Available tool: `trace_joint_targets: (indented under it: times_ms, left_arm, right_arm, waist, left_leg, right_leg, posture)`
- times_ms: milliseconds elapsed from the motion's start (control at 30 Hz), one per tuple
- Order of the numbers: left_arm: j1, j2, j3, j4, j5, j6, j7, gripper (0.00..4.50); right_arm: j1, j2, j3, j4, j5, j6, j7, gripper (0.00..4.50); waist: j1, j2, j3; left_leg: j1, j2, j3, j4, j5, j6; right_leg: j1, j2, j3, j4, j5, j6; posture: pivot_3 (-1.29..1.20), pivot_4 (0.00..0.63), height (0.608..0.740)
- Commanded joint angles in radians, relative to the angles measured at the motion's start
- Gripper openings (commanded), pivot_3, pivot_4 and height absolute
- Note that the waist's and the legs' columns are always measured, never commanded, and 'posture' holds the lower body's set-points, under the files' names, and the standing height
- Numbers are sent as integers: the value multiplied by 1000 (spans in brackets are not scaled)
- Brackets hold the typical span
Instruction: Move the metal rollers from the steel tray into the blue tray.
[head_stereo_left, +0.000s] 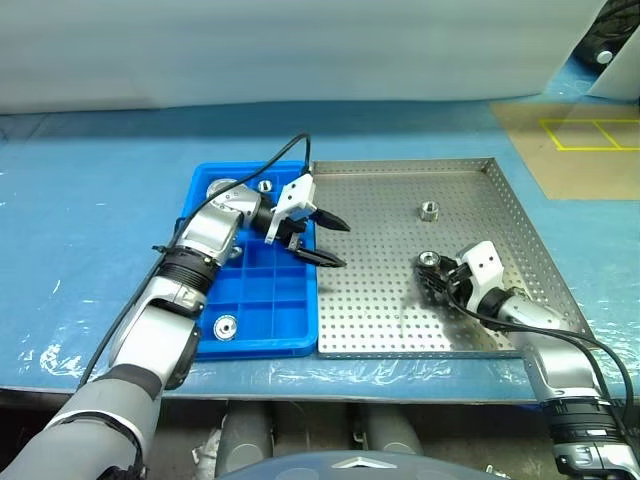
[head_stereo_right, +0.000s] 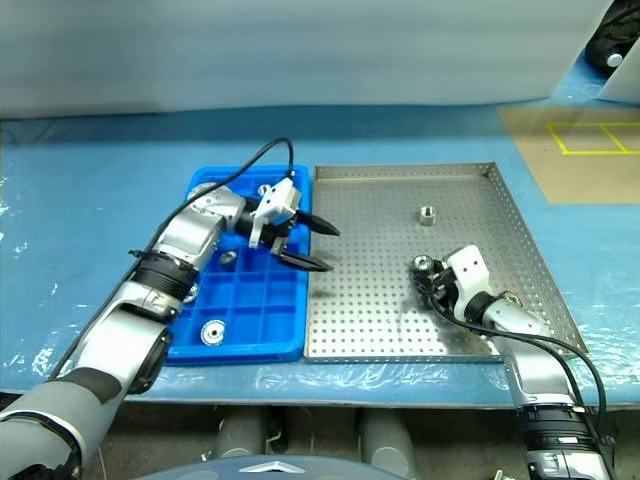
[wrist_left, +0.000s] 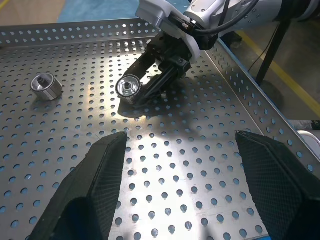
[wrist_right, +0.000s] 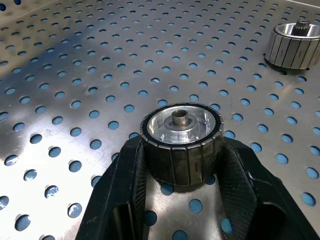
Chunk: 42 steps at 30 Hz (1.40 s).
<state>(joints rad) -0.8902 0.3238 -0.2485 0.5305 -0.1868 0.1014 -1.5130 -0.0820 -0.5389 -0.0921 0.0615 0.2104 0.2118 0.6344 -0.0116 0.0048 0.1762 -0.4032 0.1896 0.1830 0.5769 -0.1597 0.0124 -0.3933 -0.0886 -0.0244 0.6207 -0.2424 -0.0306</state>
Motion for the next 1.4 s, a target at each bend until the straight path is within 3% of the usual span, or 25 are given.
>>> trace_joint_targets:
  times_ms: [33,267,467,733,1000,1367,1400]
  left_arm:
    - [16,33,9,-55,-11,6,-9,3687]
    - [59,130,50,-157,-40,58,4,3687]
    - [127,240,93,-267,-61,115,37,3687]
    - [298,356,175,-483,-102,229,142,3687]
    - [419,412,239,-628,-154,314,240,3687]
    - [450,428,221,-659,-177,331,289,3687]
    - [444,427,217,-653,-176,328,289,3687]
  right_arm:
    - [7,4,6,11,-7,19,0,1676]
    - [-84,4,39,-100,45,97,60,1676]
    - [-207,12,153,-184,103,197,201,1676]
    - [-410,91,288,-14,67,136,335,1676]
    - [-549,182,344,187,16,26,415,1676]
    - [-553,234,366,208,-21,-30,442,1676]
    - [-553,237,362,212,-28,-37,429,2402]
  waist:
    - [0,0,0]
    - [-2,0,0]
    - [9,1,0]
    - [56,1,1]
    - [93,0,1]
    - [113,0,1]
    - [113,0,1]
  left_leg:
    - [0,0,0,0,0,0]
    - [-1,0,0,-2,0,0]
    - [-3,2,0,-8,3,0]
    - [-5,1,1,-11,4,-1]
    - [-5,1,0,-12,4,-7]
    - [-6,1,-1,-12,7,-12]
    - [-6,1,-1,-13,7,-12]
  right_leg:
    - [0,0,0,0,0,0]
    - [-2,0,0,-1,0,0]
    - [-8,2,0,0,0,0]
    - [-11,1,-1,-1,-1,-1]
    - [-12,1,-2,2,-1,-1]
    - [-13,1,-3,2,-1,-1]
    - [-13,1,-3,2,-1,-1]
  posture:
    - [-294,150,740]
    - [-237,150,740]
    - [-132,150,740]
    - [45,150,740]
    - [142,150,740]
    - [139,150,740]
    - [139,150,740]
